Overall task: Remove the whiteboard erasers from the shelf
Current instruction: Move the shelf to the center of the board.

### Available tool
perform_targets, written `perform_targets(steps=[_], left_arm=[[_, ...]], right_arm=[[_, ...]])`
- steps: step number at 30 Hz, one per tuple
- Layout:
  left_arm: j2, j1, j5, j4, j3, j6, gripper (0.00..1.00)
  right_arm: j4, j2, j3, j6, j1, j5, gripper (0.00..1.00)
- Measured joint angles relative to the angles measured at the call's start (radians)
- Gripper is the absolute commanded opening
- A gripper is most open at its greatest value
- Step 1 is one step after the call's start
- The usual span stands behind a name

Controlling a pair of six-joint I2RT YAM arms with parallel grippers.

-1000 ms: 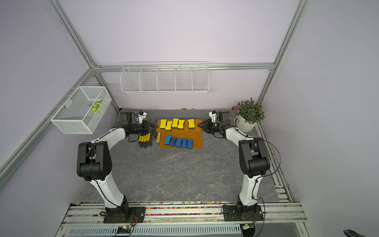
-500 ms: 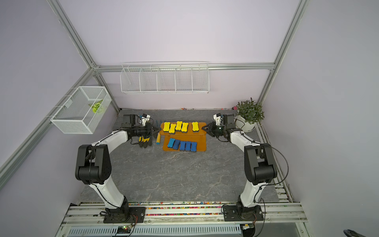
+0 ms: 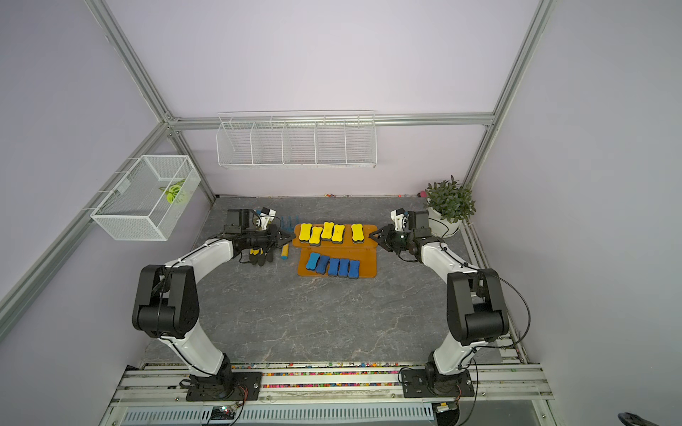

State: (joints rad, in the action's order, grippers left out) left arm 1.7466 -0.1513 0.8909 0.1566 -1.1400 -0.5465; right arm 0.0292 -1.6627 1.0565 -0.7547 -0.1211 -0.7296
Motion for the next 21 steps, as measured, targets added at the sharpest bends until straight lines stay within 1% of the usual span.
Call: perform_targets(steps=[8, 15, 18, 19, 21], left_arm=[[-0.04, -0.042, -0.036, 0.001, 0.033, -0.01, 0.07], [-0.097, -0.054, -0.074, 0.029, 0.074, -0.009, 0.08], [-0.104, -0.055, -0.079, 0.037, 0.079, -0.003, 0.11], [-0.105, -0.055, -0.079, 0.038, 0.079, -0.001, 0.11], [-0.105, -0.055, -0.079, 0.037, 0.079, 0.003, 0.14]], right_arm=[[0.019, 0.054, -0.049, 0.029, 0.028, 0.0, 0.08], [0.023, 0.073, -0.073, 0.045, 0.031, -0.007, 0.08], [0.022, 0.078, -0.082, 0.046, 0.031, -0.009, 0.09], [0.022, 0.079, -0.084, 0.046, 0.031, -0.009, 0.09], [0.02, 0.082, -0.089, 0.046, 0.031, -0.008, 0.15]])
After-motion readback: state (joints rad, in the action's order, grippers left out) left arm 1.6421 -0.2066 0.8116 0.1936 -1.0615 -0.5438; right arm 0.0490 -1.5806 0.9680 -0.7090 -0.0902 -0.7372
